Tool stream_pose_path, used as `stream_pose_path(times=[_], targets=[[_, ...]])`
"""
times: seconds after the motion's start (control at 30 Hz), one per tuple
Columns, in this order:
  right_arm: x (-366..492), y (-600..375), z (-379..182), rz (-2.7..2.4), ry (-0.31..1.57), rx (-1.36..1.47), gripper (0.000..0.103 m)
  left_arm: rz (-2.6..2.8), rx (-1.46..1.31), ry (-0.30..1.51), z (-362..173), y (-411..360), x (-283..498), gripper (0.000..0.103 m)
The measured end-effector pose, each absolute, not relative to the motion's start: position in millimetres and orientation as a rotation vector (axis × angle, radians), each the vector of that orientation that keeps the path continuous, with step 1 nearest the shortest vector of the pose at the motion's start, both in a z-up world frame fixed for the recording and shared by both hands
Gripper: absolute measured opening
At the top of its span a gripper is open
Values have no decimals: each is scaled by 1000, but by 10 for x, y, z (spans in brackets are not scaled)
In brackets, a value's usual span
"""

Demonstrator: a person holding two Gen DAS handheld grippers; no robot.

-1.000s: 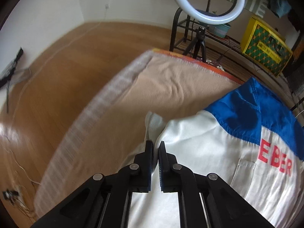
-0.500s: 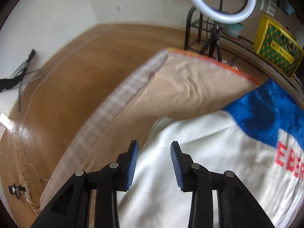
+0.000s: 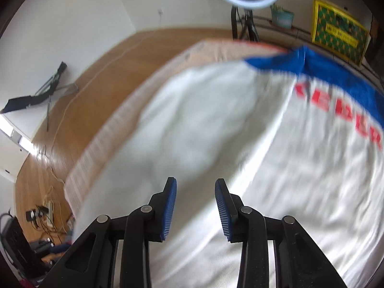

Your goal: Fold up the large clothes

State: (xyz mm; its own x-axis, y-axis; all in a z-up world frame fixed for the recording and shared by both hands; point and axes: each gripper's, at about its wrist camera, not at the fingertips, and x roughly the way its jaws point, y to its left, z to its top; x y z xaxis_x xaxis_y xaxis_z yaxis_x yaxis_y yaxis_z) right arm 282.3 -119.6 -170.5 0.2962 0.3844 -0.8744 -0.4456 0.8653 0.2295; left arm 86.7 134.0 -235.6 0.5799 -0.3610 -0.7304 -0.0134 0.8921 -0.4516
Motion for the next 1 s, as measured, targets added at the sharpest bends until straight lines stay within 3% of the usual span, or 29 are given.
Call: stream_pose_path(times=[0.1, 0.23, 0.37, 0.57, 1.0], targets=[[2783, -1112, -1887, 525, 1143, -188, 28, -174, -434, 956, -2466, 1385, 859, 25], [2710, -1045, -1972, 506, 1111, -278, 30, -167, -517, 939, -2497, 1563, 722, 25], [2669, -1064, -1834, 532, 1127, -198, 30, -178, -594, 907, -2464, 1759, 655, 61], [2409, -1041, -1458, 613, 1057, -97, 42, -246, -715, 905, -2523, 1992, 800, 62], [2034, -856, -1670, 705, 1153, -79, 42, -349, -1025, 939, -3127, 2141, 1074, 63]])
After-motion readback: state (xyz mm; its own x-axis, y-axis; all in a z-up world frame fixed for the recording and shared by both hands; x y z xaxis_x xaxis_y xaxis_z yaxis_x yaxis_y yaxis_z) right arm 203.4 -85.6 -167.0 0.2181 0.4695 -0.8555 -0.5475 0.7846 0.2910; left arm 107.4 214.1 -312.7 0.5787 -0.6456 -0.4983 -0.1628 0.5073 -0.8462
